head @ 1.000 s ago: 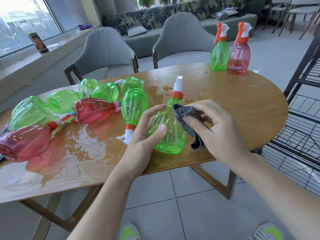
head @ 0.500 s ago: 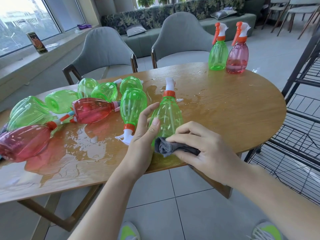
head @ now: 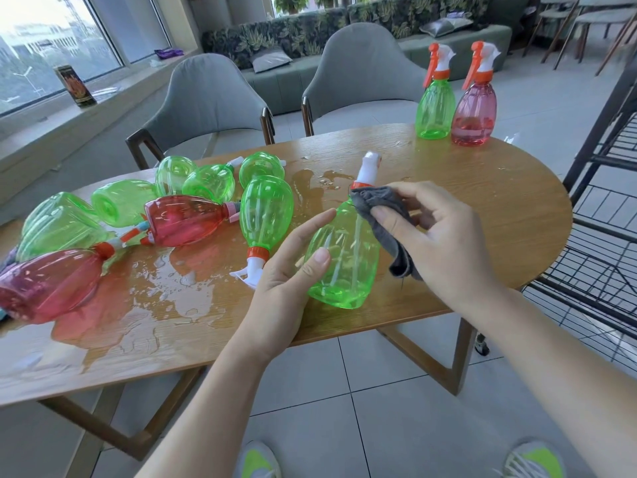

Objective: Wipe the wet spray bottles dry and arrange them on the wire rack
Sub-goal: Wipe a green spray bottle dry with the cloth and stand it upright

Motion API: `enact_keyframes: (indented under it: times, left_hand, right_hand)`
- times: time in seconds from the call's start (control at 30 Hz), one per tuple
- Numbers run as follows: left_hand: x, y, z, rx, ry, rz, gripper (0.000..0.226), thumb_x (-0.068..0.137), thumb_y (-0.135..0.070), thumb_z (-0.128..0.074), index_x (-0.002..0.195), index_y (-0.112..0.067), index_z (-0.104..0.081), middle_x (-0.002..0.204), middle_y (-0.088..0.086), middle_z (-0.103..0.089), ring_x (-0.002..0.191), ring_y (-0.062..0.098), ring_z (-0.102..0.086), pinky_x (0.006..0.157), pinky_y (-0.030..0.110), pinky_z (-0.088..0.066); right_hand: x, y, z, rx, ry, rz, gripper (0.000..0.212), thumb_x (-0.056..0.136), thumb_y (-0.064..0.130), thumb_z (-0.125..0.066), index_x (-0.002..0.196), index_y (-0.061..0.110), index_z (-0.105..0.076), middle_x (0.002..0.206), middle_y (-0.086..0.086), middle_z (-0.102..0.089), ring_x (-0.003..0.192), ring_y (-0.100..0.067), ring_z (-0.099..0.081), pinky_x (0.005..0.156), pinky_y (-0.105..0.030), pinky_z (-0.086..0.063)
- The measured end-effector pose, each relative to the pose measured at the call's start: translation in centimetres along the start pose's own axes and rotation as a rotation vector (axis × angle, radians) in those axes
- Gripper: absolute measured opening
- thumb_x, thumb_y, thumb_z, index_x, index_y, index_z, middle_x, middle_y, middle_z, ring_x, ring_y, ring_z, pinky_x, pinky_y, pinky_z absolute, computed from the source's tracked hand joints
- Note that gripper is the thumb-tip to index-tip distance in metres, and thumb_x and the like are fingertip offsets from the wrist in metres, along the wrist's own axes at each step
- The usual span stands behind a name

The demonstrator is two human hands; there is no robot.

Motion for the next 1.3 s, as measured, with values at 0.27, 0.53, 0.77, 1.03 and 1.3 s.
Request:
enact_keyframes:
  times: [0.27,0.53,0.77,1.03,1.3]
  left_hand:
    - [0.3,-1.4,0.3,0.239,-0.046,-0.081,0.039,0.113,-0.023,-0.043,0.146,-0.033,-0.059,0.149,-0.026,-0.059,0.148,-0.003,-0.044,0.120,0.024,-0.035]
    - [0.2,-1.3,0.0,0.229,-0.027,-0.077,0.037,0.114,-0.024,-0.043,0.149,-0.028,-0.057,0.150,-0.018,-0.059,0.148,0.003,-0.045,0.122,0.028,-0.035]
    - [0.4,-1.0,0.5,0.164,-0.076,-0.020,0.034,0.111,-0.039,-0.050,0.144,-0.041,-0.057,0.139,-0.032,-0.061,0.140,-0.004,-0.049,0.111,0.014,-0.039]
    - [0.1,-0.6,0.8,0.037,-0.059,0.024,0.038,0.104,-0.052,-0.060,0.142,-0.047,-0.062,0.151,-0.011,-0.061,0.151,0.019,-0.046,0.128,0.057,-0.030]
    - [-0.2,-0.4,0.7,0.086,0.037,-0.002,0.040,0.108,-0.031,-0.051,0.143,-0.045,-0.063,0.158,-0.012,-0.056,0.157,0.014,-0.037,0.130,0.060,-0.022]
  right_hand:
    - [-2.0,-0.2,-1.4,-0.010,0.139,0.048,0.023,0.095,0.023,-0.073,0.116,0.012,-0.075,0.110,0.006,-0.070,0.106,-0.015,-0.067,0.084,-0.027,-0.054]
    - [-1.4,0.1,-1.3,-0.007,0.110,0.029,0.021,0.095,0.020,-0.075,0.115,0.016,-0.075,0.108,0.008,-0.069,0.104,-0.010,-0.067,0.082,-0.016,-0.048]
    - [-5.0,3.6,-4.5,-0.108,0.294,0.330,0.024,0.095,0.021,-0.069,0.110,0.005,-0.077,0.102,-0.005,-0.065,0.093,-0.013,-0.062,0.082,-0.018,-0.048]
    - [-4.6,4.1,-4.0,-0.176,0.236,0.406,0.024,0.097,0.019,-0.068,0.113,0.003,-0.075,0.105,-0.008,-0.066,0.096,-0.015,-0.063,0.090,-0.017,-0.047]
    - [-0.1,1.0,-0.2,-0.066,-0.033,0.099,0.021,0.095,0.020,-0.075,0.116,0.018,-0.074,0.105,0.006,-0.072,0.099,-0.009,-0.068,0.083,-0.037,-0.057]
Point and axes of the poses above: each hand's wrist, its own x-axis towards the middle knuckle, its own z-axis out of the back of the hand, y = z × x, the point moved 10 cm from there along x, towards the middle knuckle
